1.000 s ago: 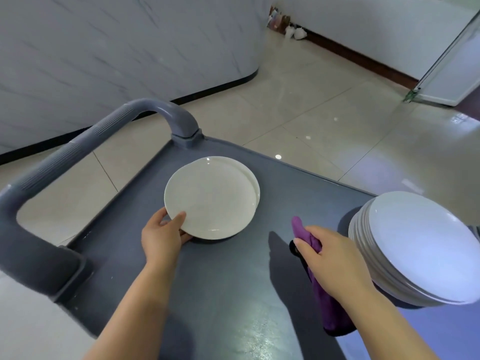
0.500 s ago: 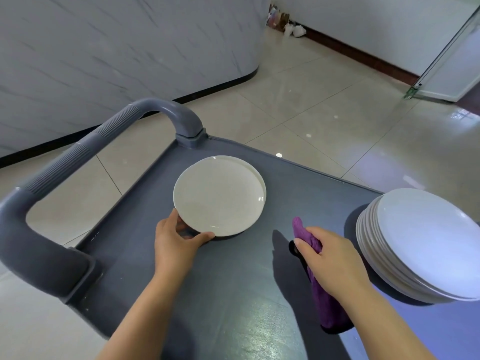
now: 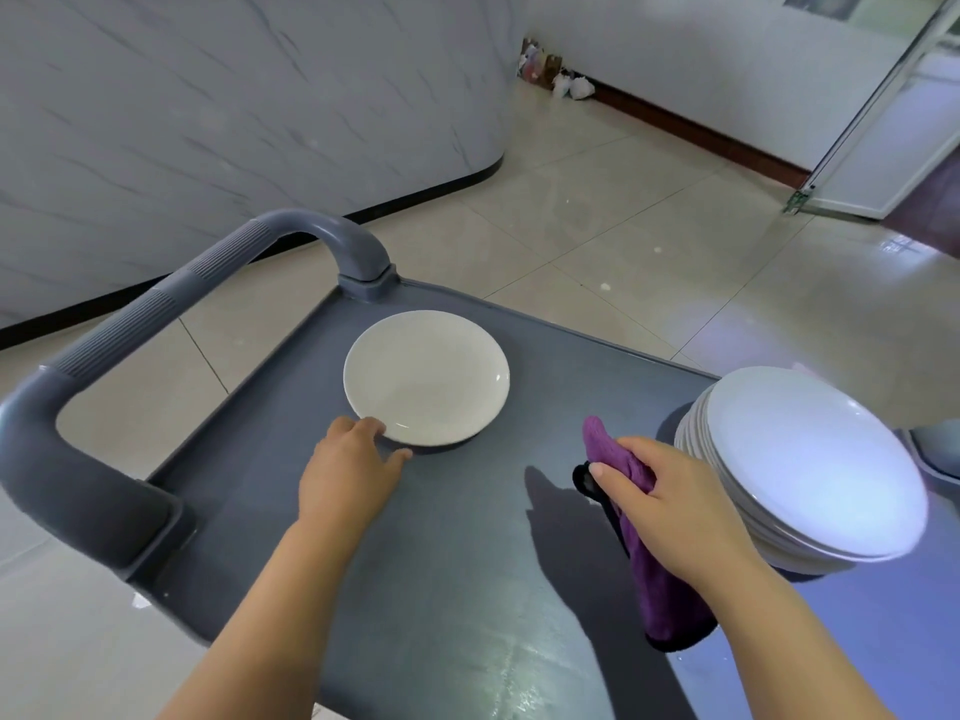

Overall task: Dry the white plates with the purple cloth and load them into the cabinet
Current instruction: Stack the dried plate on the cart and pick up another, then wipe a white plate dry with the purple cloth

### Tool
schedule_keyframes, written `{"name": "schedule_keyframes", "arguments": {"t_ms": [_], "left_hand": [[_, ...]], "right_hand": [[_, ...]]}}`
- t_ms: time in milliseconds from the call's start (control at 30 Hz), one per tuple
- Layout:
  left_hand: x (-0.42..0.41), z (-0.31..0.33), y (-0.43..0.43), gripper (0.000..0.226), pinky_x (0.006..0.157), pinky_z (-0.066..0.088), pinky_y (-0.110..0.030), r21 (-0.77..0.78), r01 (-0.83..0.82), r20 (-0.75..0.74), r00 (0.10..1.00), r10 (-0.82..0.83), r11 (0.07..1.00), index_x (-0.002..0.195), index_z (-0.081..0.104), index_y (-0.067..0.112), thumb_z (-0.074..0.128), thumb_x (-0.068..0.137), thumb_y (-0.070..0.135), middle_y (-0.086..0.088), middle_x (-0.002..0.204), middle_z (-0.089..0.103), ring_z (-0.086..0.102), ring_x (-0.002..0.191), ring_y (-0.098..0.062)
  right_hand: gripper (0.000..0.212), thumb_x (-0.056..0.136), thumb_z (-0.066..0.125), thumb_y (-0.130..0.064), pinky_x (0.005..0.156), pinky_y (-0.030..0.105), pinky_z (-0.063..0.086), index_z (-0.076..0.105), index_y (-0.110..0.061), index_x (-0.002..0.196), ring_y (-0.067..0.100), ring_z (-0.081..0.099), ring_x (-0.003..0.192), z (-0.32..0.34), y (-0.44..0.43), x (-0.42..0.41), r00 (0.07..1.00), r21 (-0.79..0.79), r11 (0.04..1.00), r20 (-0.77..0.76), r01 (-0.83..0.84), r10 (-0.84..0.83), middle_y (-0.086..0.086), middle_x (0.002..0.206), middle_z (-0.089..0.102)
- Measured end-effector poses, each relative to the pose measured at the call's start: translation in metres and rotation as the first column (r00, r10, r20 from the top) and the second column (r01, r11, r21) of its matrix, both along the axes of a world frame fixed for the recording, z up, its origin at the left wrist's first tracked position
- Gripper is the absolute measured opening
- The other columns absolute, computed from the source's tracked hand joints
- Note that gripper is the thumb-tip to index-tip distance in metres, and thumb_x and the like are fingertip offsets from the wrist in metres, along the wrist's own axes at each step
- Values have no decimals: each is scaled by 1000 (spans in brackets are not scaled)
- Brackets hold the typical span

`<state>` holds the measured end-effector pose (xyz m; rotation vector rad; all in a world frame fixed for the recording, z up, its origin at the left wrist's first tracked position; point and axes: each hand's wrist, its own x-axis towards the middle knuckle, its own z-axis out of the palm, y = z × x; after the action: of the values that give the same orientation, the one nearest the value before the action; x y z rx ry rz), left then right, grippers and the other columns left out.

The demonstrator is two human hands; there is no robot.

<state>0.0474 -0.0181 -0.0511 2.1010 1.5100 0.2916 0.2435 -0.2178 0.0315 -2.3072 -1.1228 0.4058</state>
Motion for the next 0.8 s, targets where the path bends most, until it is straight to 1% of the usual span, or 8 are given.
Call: {"name": "schedule_keyframes", "arguments": {"t_ms": [67,167,367,433,533,667,733,800], "left_hand": [[0,6,-15,33,73,43,-30,-20,85,-37,996,-86,996,115,58,22,61,89,42,4,111,54,53,92,-16],[5,11,-40,32,72,40,-26,-86,166,-54,984,-172,982,114,59,26,61,87,45,10,104,57,53,90,-11],[37,12,-100,26,77,51,-29,-142,290,7,956,-292,946,105,63,24,66,85,42,10,87,61,60,84,-11],[52,10,-123,21,77,52,-29,-179,330,50,944,-327,927,100,63,26,67,85,40,8,83,63,60,80,-9],[76,8,-155,14,73,49,-25,-205,396,78,918,-389,895,94,62,29,66,87,41,10,82,64,60,79,-7],[113,14,-183,21,63,44,-22,-192,409,85,912,-401,892,84,63,27,60,90,47,9,78,64,59,75,-8],[131,19,-192,25,61,44,-24,-185,401,118,915,-385,897,80,61,26,58,90,49,6,76,65,60,72,-11],[151,27,-200,27,64,48,-29,-166,380,186,918,-349,910,77,60,26,58,90,49,3,76,67,63,73,-15]], "right_hand": [[20,89,60,-42,68,35,47,64,-23,86,14,55,69,6,-14,3,999,0,999,-17,-47,47,-2,71,60],[26,88,60,-42,71,38,48,65,-16,87,16,54,69,10,-40,10,996,-15,996,-21,-91,91,2,72,60],[16,86,62,-45,77,33,50,66,-29,89,9,59,75,8,-106,33,989,-113,988,-114,-107,94,-7,80,65],[18,86,61,-45,80,34,50,64,-27,88,11,59,78,7,-129,43,987,-153,984,-148,-92,70,-7,81,65],[21,86,61,-44,79,34,50,63,-23,85,14,58,77,8,-164,62,989,-210,977,-151,-40,8,-5,80,64],[10,87,61,-44,74,29,49,63,-35,88,7,59,76,6,-206,88,989,-222,972,-106,82,-107,-11,79,65],[13,89,59,-43,65,26,45,62,-31,85,9,57,73,5,-222,100,983,-220,963,-68,154,-173,-7,75,63],[19,91,57,-42,62,29,43,61,-26,82,14,57,71,3,-234,112,969,-197,952,-26,234,-244,-4,73,62]]}}
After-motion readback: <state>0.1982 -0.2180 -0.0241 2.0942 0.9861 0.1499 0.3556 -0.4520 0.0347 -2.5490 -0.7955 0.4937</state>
